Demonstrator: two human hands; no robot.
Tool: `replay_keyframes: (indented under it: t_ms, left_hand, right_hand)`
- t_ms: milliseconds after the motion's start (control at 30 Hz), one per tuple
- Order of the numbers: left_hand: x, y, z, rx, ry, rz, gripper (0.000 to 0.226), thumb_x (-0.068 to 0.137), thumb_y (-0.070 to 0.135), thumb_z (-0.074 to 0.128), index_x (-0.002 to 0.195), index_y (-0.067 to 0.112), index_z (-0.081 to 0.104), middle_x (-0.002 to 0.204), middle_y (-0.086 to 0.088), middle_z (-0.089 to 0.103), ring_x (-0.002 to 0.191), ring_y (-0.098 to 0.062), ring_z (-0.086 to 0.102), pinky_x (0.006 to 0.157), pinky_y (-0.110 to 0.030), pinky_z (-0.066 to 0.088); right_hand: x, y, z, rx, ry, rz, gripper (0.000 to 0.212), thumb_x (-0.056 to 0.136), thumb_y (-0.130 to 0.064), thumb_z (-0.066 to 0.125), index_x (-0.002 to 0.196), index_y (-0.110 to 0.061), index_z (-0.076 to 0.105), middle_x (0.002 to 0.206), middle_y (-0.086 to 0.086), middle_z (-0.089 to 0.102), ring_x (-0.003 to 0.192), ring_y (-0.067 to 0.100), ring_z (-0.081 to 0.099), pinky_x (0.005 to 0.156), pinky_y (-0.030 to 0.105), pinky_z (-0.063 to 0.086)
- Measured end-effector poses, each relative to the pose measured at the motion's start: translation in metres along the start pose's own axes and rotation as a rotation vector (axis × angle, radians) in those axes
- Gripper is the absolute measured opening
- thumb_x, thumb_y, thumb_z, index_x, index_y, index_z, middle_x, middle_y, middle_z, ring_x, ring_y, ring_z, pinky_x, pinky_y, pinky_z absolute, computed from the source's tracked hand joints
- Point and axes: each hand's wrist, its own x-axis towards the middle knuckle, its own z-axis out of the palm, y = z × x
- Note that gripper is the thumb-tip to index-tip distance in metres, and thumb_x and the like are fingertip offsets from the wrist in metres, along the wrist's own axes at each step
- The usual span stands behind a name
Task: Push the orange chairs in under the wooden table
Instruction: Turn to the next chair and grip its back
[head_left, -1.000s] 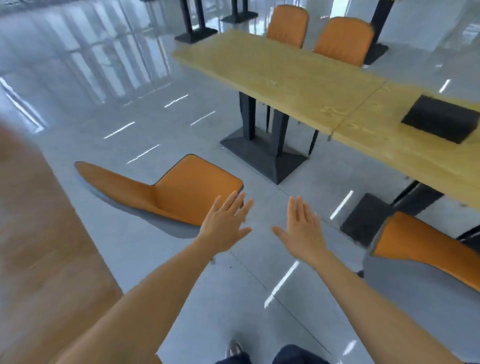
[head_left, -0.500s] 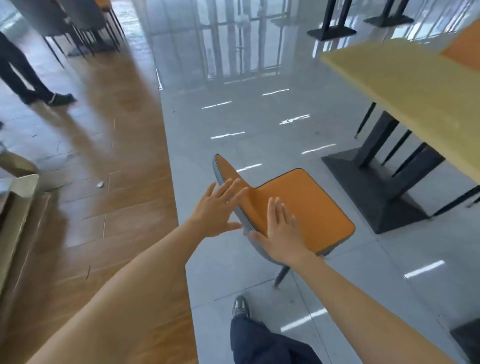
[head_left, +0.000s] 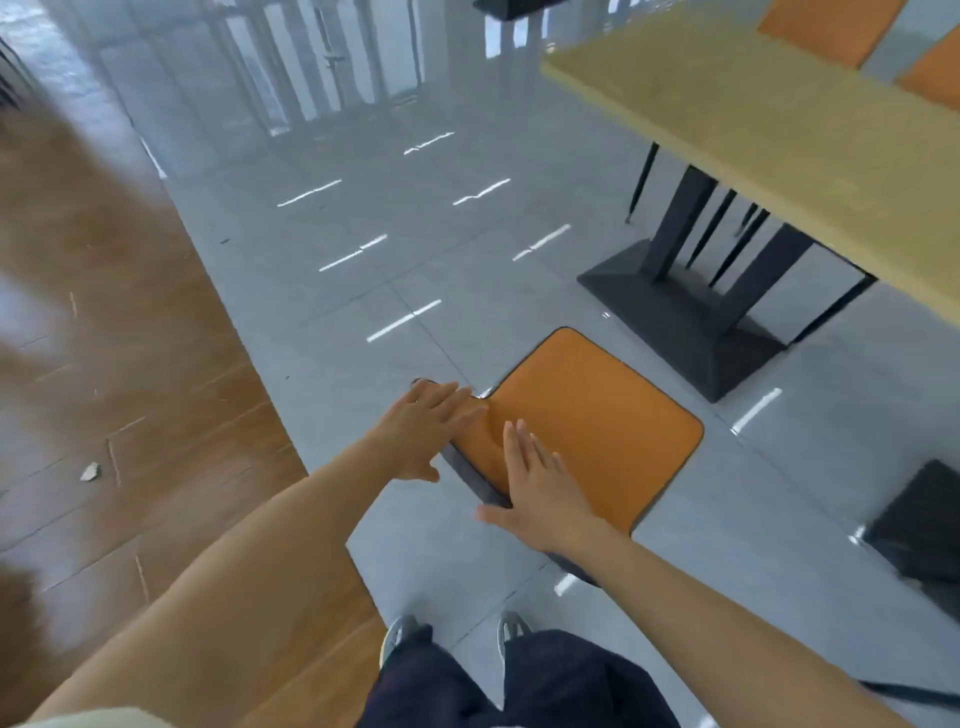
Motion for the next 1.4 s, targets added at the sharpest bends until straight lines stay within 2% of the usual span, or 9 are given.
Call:
replay_keyframes:
  t_ms: [133, 233, 300, 367, 433, 533, 967, 1100, 1400]
  left_hand:
    - [0.019, -0.018, 0.005, 0.03, 0.036, 0.236, 0.087, 0.082, 0.041, 0.063, 0.146, 0.031, 0.005, 0.157, -0.007, 0.009, 0.144, -0.026, 0.011, 0.116, -0.042, 0.013]
    - [0.028, -0.023, 0.012, -0.037, 0.055, 0.338, 0.073, 0.085, 0.039, 0.059, 0.145, 0.031, 0.018, 0.151, -0.003, 0.029, 0.14, -0.022, 0.026, 0.114, -0.039, 0.021]
    - [0.034, -0.025, 0.017, -0.064, 0.084, 0.378, 0.062, 0.087, 0.036, 0.057, 0.142, 0.03, 0.027, 0.142, -0.001, 0.043, 0.132, -0.021, 0.038, 0.111, -0.037, 0.029]
    - [0.041, -0.028, 0.021, -0.07, 0.124, 0.426, 0.051, 0.089, 0.033, 0.053, 0.137, 0.029, 0.036, 0.132, -0.001, 0.053, 0.123, -0.022, 0.047, 0.105, -0.036, 0.036]
    - [0.047, -0.031, 0.023, -0.072, 0.148, 0.467, 0.044, 0.09, 0.028, 0.05, 0.134, 0.028, 0.039, 0.124, -0.003, 0.057, 0.116, -0.025, 0.051, 0.097, -0.036, 0.04]
    - [0.053, -0.036, 0.027, -0.074, 0.163, 0.523, 0.044, 0.091, 0.026, 0.047, 0.134, 0.028, 0.038, 0.122, -0.003, 0.059, 0.112, -0.026, 0.053, 0.091, -0.037, 0.043]
    - [0.116, -0.075, 0.001, -0.072, 0.162, 0.544, 0.052, 0.089, 0.019, 0.047, 0.139, 0.026, 0.033, 0.132, -0.001, 0.053, 0.119, -0.022, 0.049, 0.095, -0.034, 0.041]
    - [0.154, -0.089, -0.014, -0.096, 0.164, 0.543, 0.052, 0.088, 0.018, 0.05, 0.137, 0.026, 0.037, 0.131, -0.001, 0.054, 0.118, -0.023, 0.05, 0.097, -0.034, 0.041]
    - [0.258, -0.118, -0.068, -0.088, 0.17, 0.54, 0.049, 0.089, 0.018, 0.047, 0.137, 0.027, 0.037, 0.136, 0.004, 0.05, 0.122, -0.018, 0.047, 0.102, -0.032, 0.037]
  right_hand:
    - [0.0, -0.007, 0.007, 0.093, 0.028, 0.158, 0.102, 0.086, -0.056, 0.051, 0.144, -0.01, -0.019, 0.156, 0.014, -0.017, 0.145, 0.028, -0.003, 0.117, 0.044, 0.008]
    - [-0.007, -0.013, 0.016, 0.158, 0.053, 0.299, 0.1, 0.085, -0.051, 0.056, 0.145, -0.014, -0.015, 0.157, 0.012, -0.012, 0.144, 0.028, 0.01, 0.112, 0.044, 0.022]
    - [-0.012, -0.014, 0.023, 0.18, 0.07, 0.419, 0.096, 0.085, -0.046, 0.059, 0.147, -0.018, -0.009, 0.158, 0.009, -0.005, 0.141, 0.029, 0.02, 0.105, 0.042, 0.032]
    - [-0.016, -0.015, 0.03, 0.134, 0.105, 0.527, 0.085, 0.086, -0.038, 0.059, 0.147, -0.021, 0.002, 0.157, 0.007, 0.01, 0.133, 0.028, 0.033, 0.086, 0.035, 0.041]
    - [-0.019, -0.016, 0.036, 0.059, 0.181, 0.609, 0.068, 0.086, -0.029, 0.057, 0.143, -0.024, 0.02, 0.145, 0.004, 0.037, 0.119, 0.025, 0.047, 0.06, 0.024, 0.029]
    - [-0.018, -0.017, 0.037, 0.009, 0.24, 0.652, 0.047, 0.084, -0.019, 0.052, 0.129, -0.026, 0.043, 0.115, -0.001, 0.061, 0.094, 0.021, 0.059, 0.045, 0.023, 0.013]
    - [0.032, 0.006, -0.002, -0.011, 0.313, 0.6, 0.034, 0.083, -0.009, 0.046, 0.115, -0.019, 0.048, 0.1, 0.002, 0.061, 0.078, 0.025, 0.058, 0.044, 0.022, 0.015]
    - [0.058, 0.031, -0.025, -0.005, 0.342, 0.575, 0.031, 0.082, -0.006, 0.045, 0.111, -0.015, 0.048, 0.095, 0.005, 0.06, 0.066, 0.022, 0.043, 0.044, 0.022, 0.014]
    - [0.126, 0.106, -0.088, -0.011, 0.384, 0.526, 0.029, 0.078, -0.003, 0.047, 0.106, -0.011, 0.047, 0.079, 0.003, 0.049, 0.061, 0.021, 0.039, 0.043, 0.023, 0.013]
